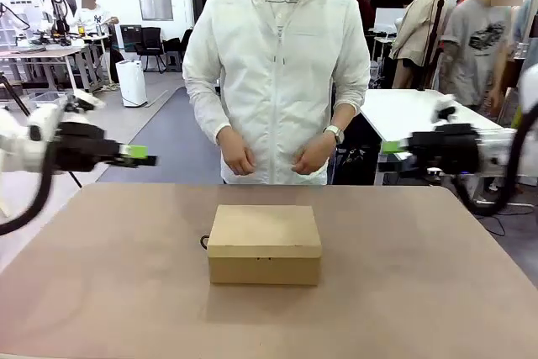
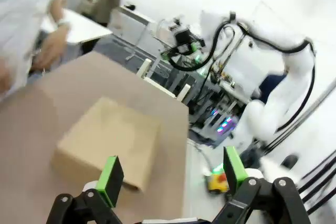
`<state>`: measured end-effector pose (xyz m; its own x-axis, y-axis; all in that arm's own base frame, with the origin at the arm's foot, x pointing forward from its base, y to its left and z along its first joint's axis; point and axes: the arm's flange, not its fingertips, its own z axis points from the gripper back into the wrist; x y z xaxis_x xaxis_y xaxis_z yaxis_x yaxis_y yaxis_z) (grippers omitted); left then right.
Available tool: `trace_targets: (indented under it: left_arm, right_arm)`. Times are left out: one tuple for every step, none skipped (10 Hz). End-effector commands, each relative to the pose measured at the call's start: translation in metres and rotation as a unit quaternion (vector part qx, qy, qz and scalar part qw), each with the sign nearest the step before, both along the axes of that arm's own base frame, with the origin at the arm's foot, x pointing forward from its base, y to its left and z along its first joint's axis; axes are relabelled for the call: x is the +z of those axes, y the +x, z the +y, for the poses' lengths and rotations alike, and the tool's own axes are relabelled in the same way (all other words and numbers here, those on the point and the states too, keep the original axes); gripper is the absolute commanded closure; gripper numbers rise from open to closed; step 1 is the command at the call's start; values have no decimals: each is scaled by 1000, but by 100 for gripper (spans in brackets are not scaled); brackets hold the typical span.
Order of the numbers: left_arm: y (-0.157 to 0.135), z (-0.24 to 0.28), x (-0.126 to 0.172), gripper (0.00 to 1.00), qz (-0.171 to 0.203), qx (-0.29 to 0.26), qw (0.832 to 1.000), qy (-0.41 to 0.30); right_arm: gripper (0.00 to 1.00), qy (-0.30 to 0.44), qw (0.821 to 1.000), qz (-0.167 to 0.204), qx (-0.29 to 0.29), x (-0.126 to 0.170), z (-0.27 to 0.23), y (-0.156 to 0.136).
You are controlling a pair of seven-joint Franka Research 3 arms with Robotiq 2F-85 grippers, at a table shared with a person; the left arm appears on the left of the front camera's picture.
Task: Pack the items into the box.
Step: Close the Mailer Box.
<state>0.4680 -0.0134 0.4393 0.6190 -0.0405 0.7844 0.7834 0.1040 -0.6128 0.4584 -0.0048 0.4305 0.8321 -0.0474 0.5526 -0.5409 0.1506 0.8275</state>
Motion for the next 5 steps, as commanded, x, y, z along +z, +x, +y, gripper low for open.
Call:
trace_targets:
  left_arm:
    - [-9,36,14,0,201,22,979,-13]
    - [-15,57,15,0,224,50,973,-13]
    - [-23,80,9,0,249,60,967,-4]
    - [-25,95,-2,0,282,91,955,28]
    - [-12,96,-9,0,267,100,958,13]
  right_arm:
    - [0,28,998,49,-6,6,-45,-26]
    - [0,-2,996,76,-40,3,-66,-36]
    - [0,-30,993,95,-62,-2,-83,-42]
    - [0,-50,989,103,-95,-6,-90,-38]
    - [0,-87,986,85,-112,-12,-85,-23]
